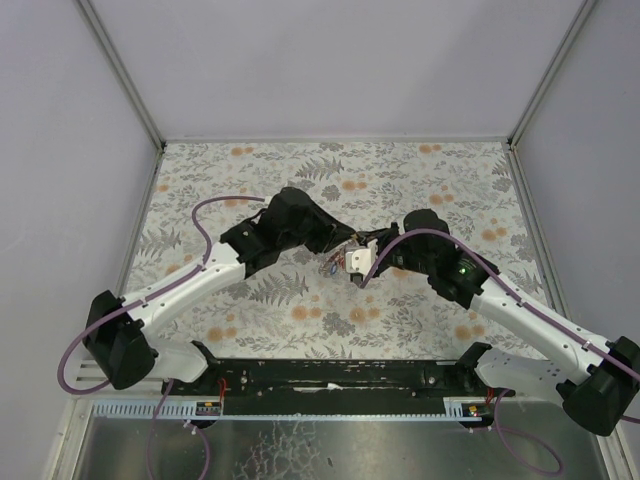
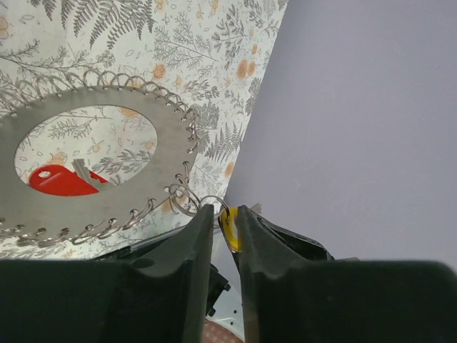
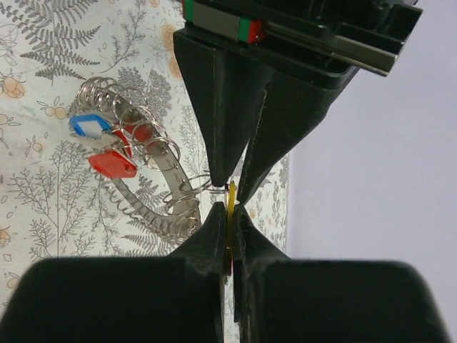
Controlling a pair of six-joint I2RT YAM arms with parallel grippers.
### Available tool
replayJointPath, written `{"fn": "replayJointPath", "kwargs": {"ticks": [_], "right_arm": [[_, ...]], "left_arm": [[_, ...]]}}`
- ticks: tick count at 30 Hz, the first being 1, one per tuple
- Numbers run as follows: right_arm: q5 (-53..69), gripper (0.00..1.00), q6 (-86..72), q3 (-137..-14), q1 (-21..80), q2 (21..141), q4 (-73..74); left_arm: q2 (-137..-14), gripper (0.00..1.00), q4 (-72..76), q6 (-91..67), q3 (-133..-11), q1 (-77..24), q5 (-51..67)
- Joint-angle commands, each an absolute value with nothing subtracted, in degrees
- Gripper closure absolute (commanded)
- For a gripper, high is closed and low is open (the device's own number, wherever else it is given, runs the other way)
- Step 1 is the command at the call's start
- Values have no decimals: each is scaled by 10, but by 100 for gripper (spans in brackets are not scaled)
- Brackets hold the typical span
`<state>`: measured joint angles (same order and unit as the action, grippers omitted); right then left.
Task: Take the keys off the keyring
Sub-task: Remove the key from the keyring.
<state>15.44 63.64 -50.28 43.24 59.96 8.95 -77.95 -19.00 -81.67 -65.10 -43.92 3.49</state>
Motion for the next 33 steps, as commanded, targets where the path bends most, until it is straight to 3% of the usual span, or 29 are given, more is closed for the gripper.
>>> {"fn": "replayJointPath", "kwargs": {"ticks": [1, 12, 25, 29, 31, 33], "right_arm": [[159, 100, 648, -531, 443, 589, 74], [165, 100, 617, -550, 442, 586, 92], [209, 100, 514, -615, 418, 577, 146], [222, 100, 498, -636, 408, 577, 168], [225, 100, 493, -642, 406, 578, 176], [229, 100, 488, -644, 404, 578, 179]], "left_arm": [[-749, 75, -99, -824, -623, -433, 49], [-682, 47, -43, -748, -569, -422, 34], [-472, 38, 328, -346, -242, -422, 69], [-471, 31, 361, -282, -250, -422, 109], [-487, 20, 362, -258, -270, -422, 127], [-503, 16, 376, -238, -282, -422, 139]]}}
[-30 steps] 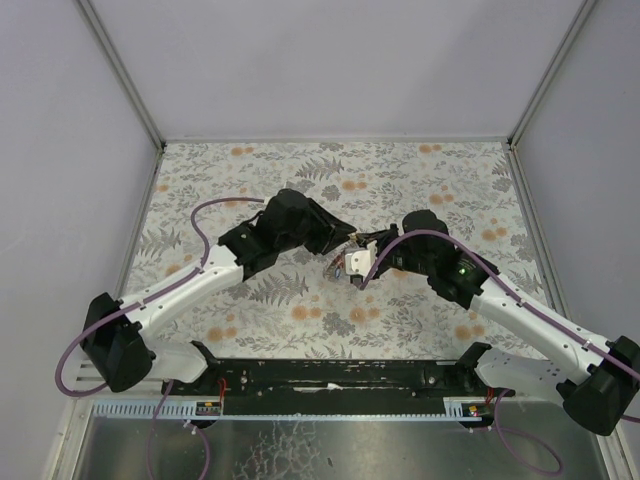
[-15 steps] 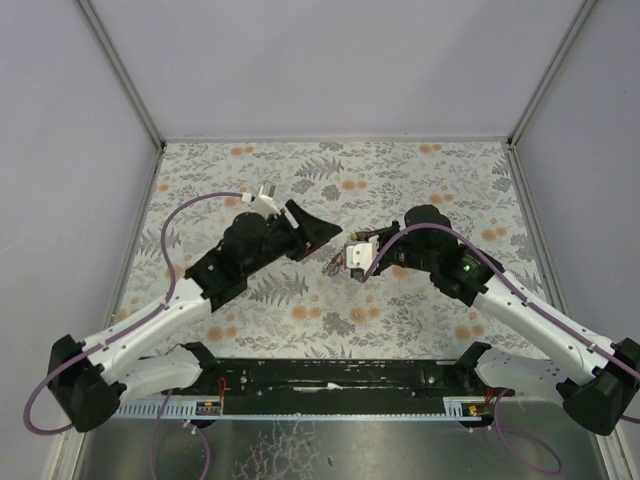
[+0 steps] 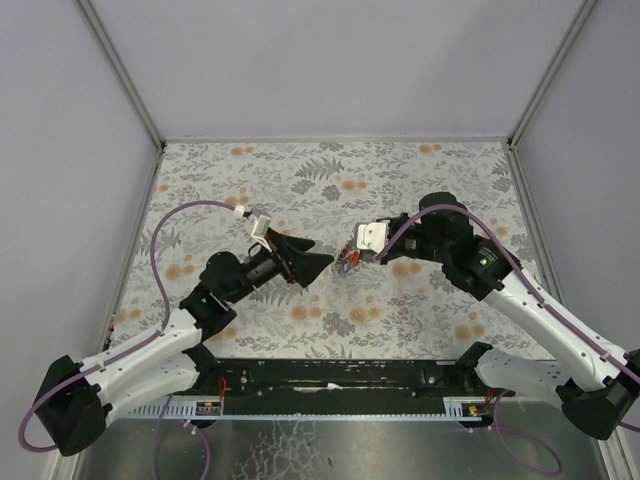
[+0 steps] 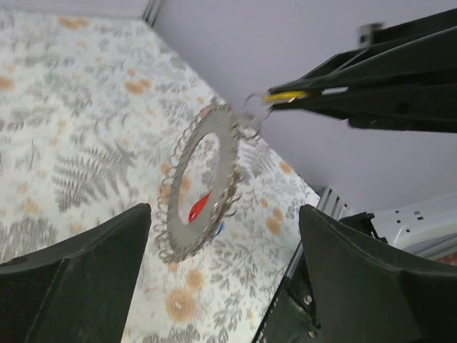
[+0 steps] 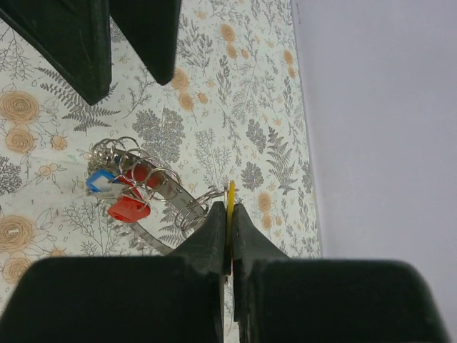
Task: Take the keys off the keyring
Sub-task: Remove the key from the keyring.
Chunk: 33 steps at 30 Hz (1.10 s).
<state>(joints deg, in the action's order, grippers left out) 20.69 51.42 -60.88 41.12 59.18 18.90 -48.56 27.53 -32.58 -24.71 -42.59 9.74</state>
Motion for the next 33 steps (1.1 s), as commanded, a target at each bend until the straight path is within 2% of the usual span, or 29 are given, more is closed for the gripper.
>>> {"fn": "replayJointPath", "kwargs": {"ticks": [1, 4, 10, 11, 13, 14, 20, 24, 27, 33], "right_arm": [[230, 100, 485, -645, 402, 577, 179], [238, 100, 475, -649, 396, 578, 182], [245, 100, 467, -659, 390, 583, 189], [246, 100, 466, -659, 390, 584, 188], [245, 100, 465, -659, 390, 585, 186], [244, 100, 464, -658, 390, 586, 184], [244, 100, 450, -654, 390, 587, 184], [234, 100, 433, -651, 390, 592, 175], [223, 100, 418, -651, 390, 597, 169], [209, 100, 395, -661, 390, 611, 168]], "left_arm": [[-509, 15, 396, -235, -279, -421, 140], [-531, 17, 463, -236, -265, -422, 132], [-588, 34, 488, -274, -284, -421, 141], [-592, 39, 495, -282, -283, -421, 135], [-600, 60, 493, -294, -292, -420, 124], [-602, 65, 480, -301, -301, -419, 120], [-611, 62, 373, -361, -372, -419, 130], [-621, 60, 261, -455, -426, -419, 120], [-620, 62, 257, -534, -416, -425, 114], [-575, 64, 226, -497, -387, -482, -9]]}}
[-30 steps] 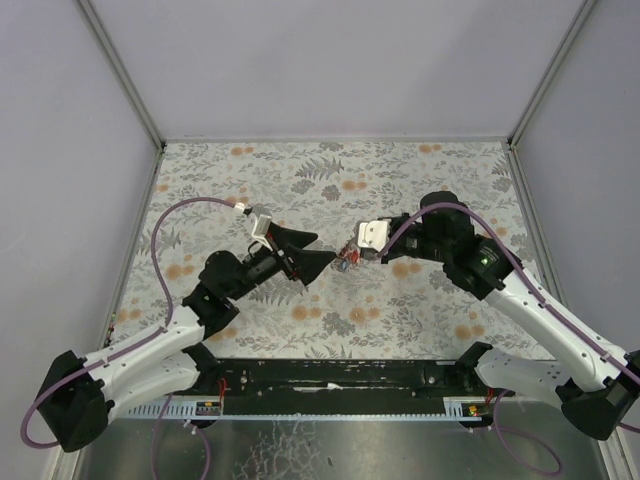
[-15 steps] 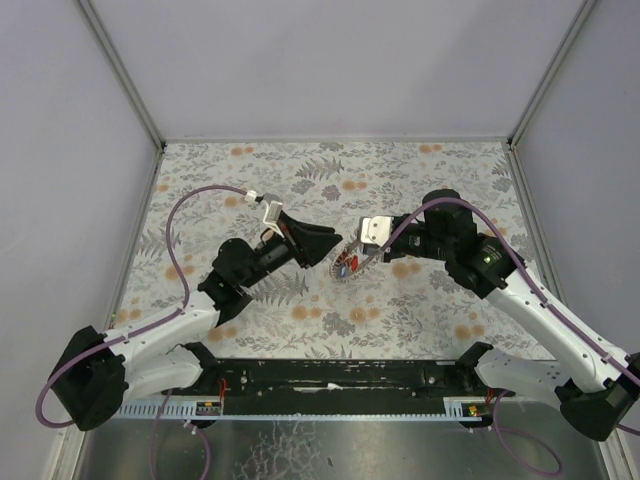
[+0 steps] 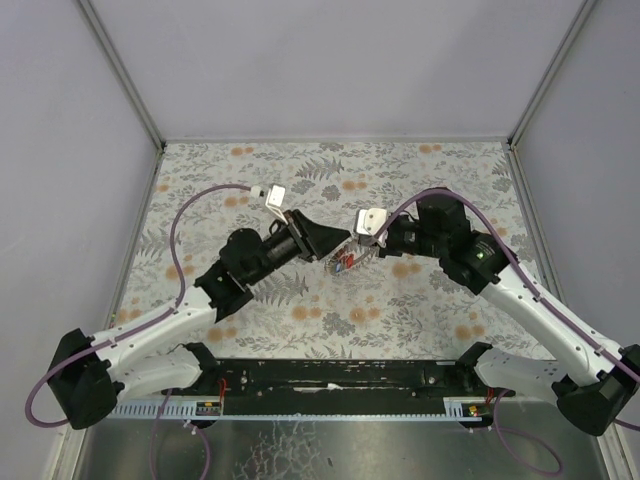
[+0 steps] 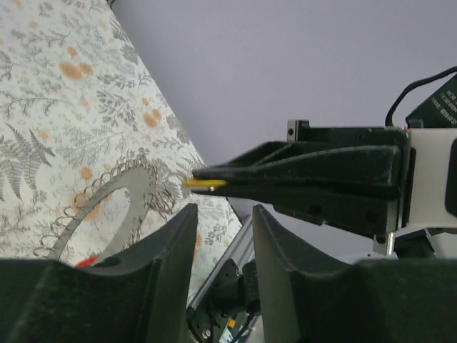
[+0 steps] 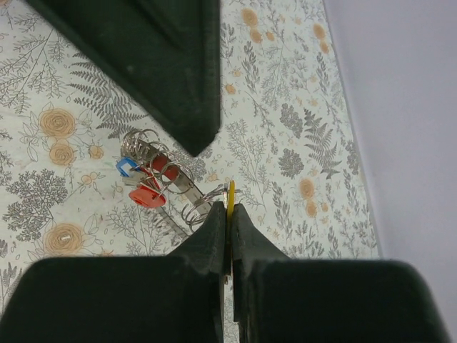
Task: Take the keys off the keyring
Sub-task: Remove the key from the keyring.
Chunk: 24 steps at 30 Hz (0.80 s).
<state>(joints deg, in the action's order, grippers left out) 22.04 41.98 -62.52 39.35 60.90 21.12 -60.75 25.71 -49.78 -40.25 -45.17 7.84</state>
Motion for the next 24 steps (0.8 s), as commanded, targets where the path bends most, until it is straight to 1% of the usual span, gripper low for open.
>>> {"fn": "replayJointPath", "kwargs": {"ticks": [1, 3, 5, 10, 13, 15, 17, 18, 21, 24], "right_arm": [[208, 100, 393, -662, 390, 613, 168], [207, 100, 391, -663, 390, 615, 167], [205, 100, 387, -663, 390, 617, 167], [203, 100, 382, -663, 390, 623, 164], [203, 100, 378, -664, 390, 623, 163], [204, 100, 379, -666, 390, 623, 165], [205, 100, 381, -669, 390, 622, 170], [207, 100, 382, -671, 390, 621, 173], [215, 100, 387, -671, 390, 615, 177], [224, 100, 389, -667, 390, 609, 179]], "left_arm": [[-570, 67, 232, -487, -379, -489, -25], [-565, 74, 248, -473, -366, -499, -44], [-569, 77, 250, -465, -364, -508, -53], [-596, 78, 226, -422, -383, -554, -109], [-604, 75, 194, -380, -394, -565, -148], [-594, 71, 192, -323, -385, -566, -154], [-570, 59, 199, -235, -364, -565, -160], [-555, 51, 208, -198, -352, -565, -157], [-519, 36, 233, -101, -328, -564, -138], [-511, 28, 252, -48, -319, -552, -91]]}}
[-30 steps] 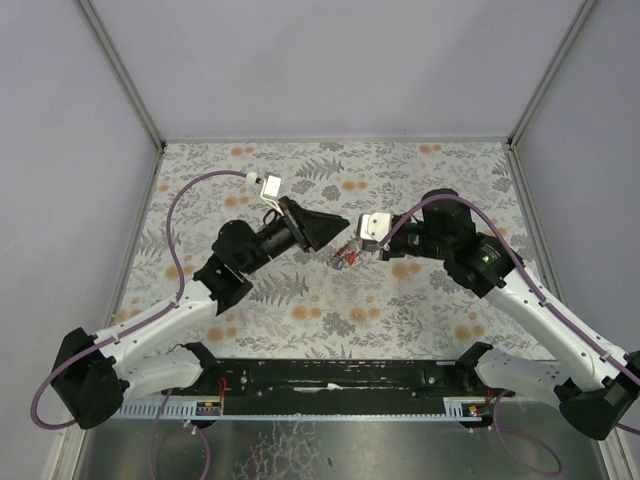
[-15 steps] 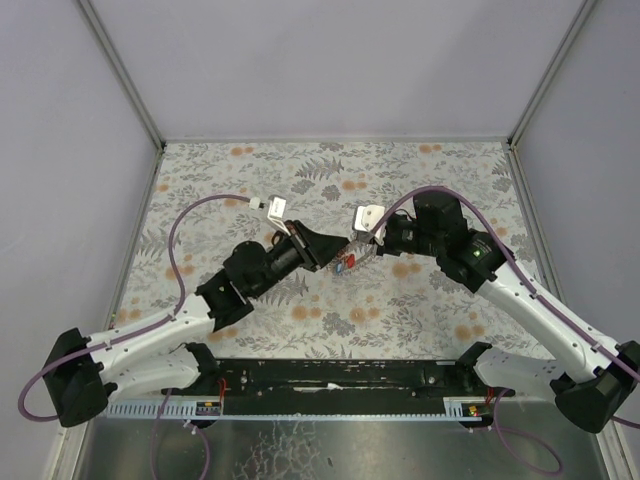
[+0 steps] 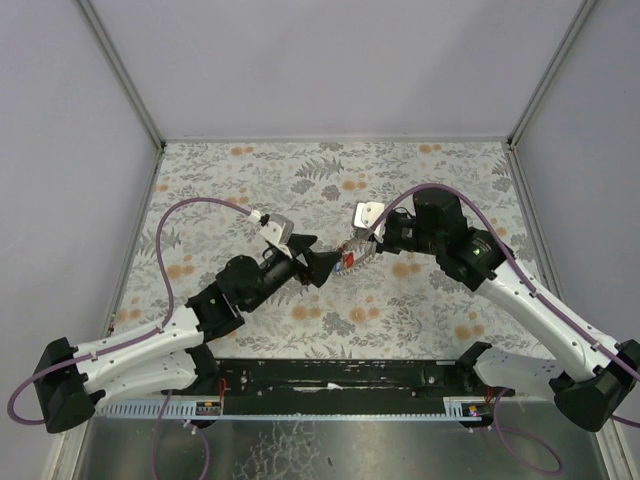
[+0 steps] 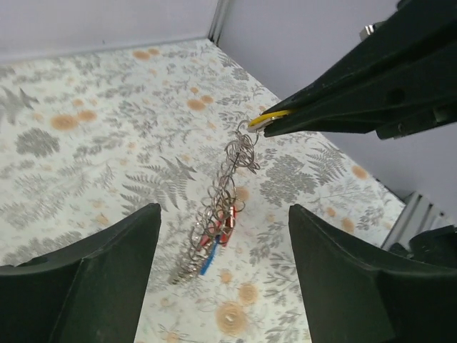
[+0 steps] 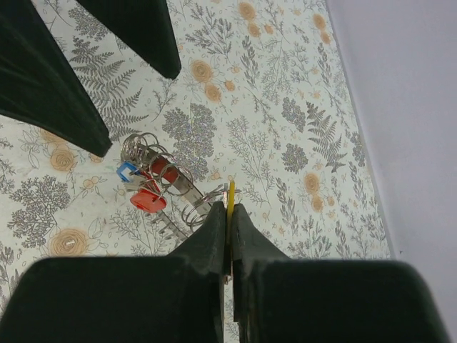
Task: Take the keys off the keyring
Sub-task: Remove the key from the keyring.
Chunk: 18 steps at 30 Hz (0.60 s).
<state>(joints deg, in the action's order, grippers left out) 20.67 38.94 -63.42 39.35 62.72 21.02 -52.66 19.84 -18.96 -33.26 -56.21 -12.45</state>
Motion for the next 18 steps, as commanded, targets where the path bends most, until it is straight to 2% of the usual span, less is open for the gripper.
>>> {"fn": "replayJointPath", "kwargs": {"ticks": [1, 8, 18], "right_arm": [[227, 100, 389, -666, 389, 608, 180], [237, 100, 384, -669, 389, 603, 186], [241, 100, 379, -664, 389, 599, 185]], "left_arm": [[-514, 27, 259, -48, -320, -544, -67], [-591, 29, 307, -94, -346, -499, 53], [-659, 34, 328, -132, -379, -478, 92]]}}
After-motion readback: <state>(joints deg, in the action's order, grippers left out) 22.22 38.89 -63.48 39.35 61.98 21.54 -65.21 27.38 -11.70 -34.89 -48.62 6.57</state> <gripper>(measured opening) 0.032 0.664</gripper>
